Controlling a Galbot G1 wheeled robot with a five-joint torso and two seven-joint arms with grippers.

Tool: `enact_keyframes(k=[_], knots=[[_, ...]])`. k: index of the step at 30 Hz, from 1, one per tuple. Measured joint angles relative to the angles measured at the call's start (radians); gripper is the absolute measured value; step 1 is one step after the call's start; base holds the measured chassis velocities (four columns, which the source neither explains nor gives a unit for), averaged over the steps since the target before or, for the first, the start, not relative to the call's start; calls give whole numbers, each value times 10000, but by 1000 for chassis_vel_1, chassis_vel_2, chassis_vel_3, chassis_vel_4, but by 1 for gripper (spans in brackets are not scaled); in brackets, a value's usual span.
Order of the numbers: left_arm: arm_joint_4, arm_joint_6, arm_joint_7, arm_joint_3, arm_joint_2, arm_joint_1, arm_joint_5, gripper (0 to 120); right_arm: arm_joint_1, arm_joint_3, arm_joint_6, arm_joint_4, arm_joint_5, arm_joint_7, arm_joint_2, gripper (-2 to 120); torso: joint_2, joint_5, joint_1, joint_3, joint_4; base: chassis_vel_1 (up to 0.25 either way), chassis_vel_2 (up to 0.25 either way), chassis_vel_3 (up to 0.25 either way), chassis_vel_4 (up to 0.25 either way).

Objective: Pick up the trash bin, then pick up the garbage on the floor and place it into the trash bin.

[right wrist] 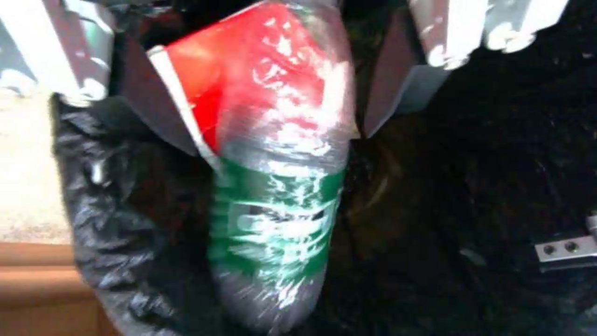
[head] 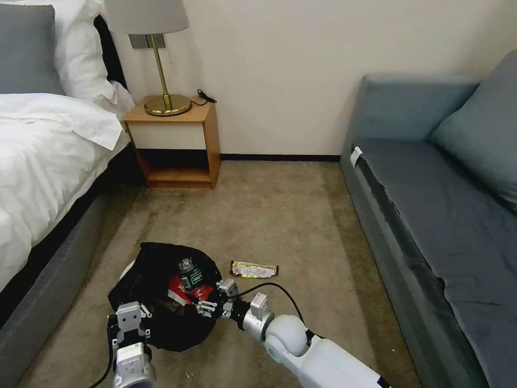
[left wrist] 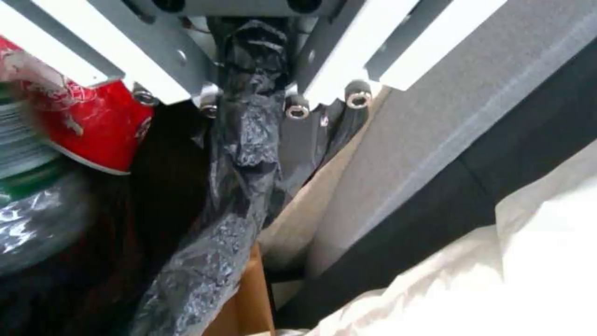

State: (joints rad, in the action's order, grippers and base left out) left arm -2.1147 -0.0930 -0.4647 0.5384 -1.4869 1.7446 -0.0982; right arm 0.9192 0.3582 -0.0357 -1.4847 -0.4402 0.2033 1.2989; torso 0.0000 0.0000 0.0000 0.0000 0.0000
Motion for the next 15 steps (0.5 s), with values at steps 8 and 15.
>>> enact_keyframes(k=[8,15], knots=[[216,5,7,76,7,-95,-4,0,-38,-58,-12,-12,-42,-73,52,99,0,0,0,0,0,0,0,0,0],[450,105,-5,570,137,-130,1,0,-145,-255,-23,-60,-219,-132,63,100,0,-2,0,0,1,0,0,0,0]])
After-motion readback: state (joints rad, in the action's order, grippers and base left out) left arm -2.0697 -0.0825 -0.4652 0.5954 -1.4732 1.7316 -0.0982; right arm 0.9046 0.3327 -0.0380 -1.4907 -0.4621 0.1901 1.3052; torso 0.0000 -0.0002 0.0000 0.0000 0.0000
